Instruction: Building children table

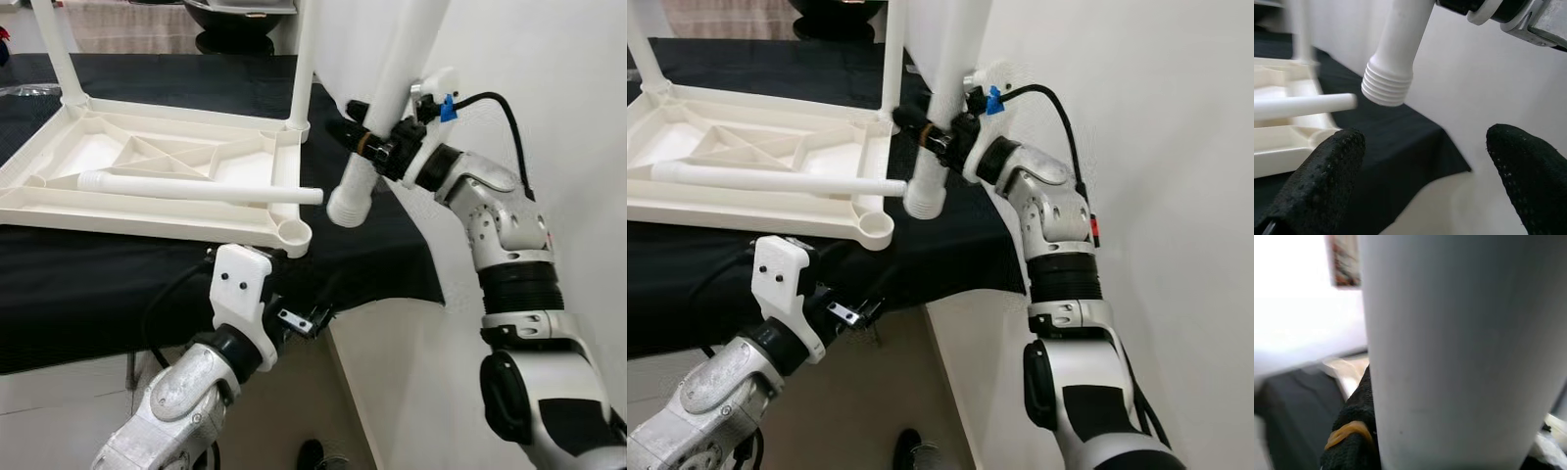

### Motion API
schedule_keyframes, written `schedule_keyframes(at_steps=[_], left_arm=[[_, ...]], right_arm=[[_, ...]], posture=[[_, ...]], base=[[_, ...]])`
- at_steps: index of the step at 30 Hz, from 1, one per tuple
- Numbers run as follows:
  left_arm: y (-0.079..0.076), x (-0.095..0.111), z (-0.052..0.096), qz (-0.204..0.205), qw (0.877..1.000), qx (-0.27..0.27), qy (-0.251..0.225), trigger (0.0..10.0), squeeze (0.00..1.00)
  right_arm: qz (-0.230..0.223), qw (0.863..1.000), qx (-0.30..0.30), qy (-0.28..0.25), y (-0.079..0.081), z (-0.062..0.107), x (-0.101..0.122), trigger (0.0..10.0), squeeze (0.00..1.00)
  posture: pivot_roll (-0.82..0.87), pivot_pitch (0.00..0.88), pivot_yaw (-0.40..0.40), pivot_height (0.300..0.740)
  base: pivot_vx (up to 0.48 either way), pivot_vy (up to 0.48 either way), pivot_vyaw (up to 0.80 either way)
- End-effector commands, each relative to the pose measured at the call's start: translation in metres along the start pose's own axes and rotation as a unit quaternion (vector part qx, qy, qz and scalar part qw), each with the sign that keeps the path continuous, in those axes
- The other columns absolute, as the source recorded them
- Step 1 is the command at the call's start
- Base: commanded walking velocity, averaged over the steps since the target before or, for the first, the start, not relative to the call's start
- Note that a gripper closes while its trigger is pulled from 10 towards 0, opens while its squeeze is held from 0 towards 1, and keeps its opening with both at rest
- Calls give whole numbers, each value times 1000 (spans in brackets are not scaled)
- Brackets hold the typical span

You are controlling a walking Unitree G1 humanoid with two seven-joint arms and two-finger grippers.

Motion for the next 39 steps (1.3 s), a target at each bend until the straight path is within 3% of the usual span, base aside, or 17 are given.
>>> schedule_keyframes(at_steps=[1,7,19,22,23,25,26,28,30,32,35,37,38,39], left_arm=[[1,2,0,-4,1000,7,-4,10000,0],[7,7,0,1,1000,22,-14,10000,0],[16,14,-1,-5,999,42,-26,10000,0],[15,14,-1,-3,999,42,-27,10000,0],[16,15,-1,-7,999,45,-28,10000,0],[17,16,-1,-7,999,46,-28,10000,0],[19,16,-1,-12,998,58,-29,10000,0],[23,16,0,-26,996,76,-30,10000,0],[24,16,0,-31,996,82,-30,10000,0],[31,15,0,-41,993,107,-31,10000,0],[33,16,0,-45,992,114,-32,10000,0],[42,20,-1,-57,987,142,-41,10000,0],[45,22,-2,-59,986,152,-44,10000,0],[45,22,-2,-59,986,152,-44,10000,0]], right_arm=[[-2,1000,17,-5,4,-3,1,10000,0],[-1,1000,28,4,7,-5,-4,10000,0],[-3,1000,30,10,4,-2,-9,10000,0],[-9,999,41,13,11,2,-15,10000,0],[-8,997,70,38,29,13,-32,10000,0],[-8,995,84,53,37,18,-41,10000,0],[13,996,54,76,41,24,-58,10000,0],[38,997,-12,70,39,31,-70,10000,0],[41,997,-34,61,40,35,-73,10000,0],[42,990,-130,19,39,46,-75,10000,0],[55,985,-161,7,38,50,-73,10000,0],[129,964,-231,-9,36,62,-63,10000,0],[141,954,-263,-14,34,68,-59,10000,0],[141,954,-263,-14,34,68,-59,10000,0]], posture=[[36,206,-136,740],[37,205,-135,740],[36,189,-134,740],[36,184,-138,740],[36,182,-140,740],[36,182,-140,740],[35,182,-135,740],[35,182,-135,740],[35,182,-135,740],[27,174,-126,740],[27,174,-126,740],[25,171,-128,740],[24,172,-130,740],[24,172,-130,740]], base=[[0,0,0],[0,0,0],[0,468,0],[0,452,0],[0,446,0],[0,446,0],[0,0,0],[0,0,0],[0,0,0],[0,0,0],[0,0,0],[0,0,0],[0,0,0],[0,0,0]])
Point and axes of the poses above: a point about 5 cm out from each wrist's last joint towards the gripper, its own z axis pointing back from the gripper into the wrist, its own x axis along the axis of the wrist's last joint, y = z × x, the point moved 4 cm from there along -z, pointing out of the wrist towards the gripper, and after that the axes turned 5 degrees about -z, right-handed, at the moved point
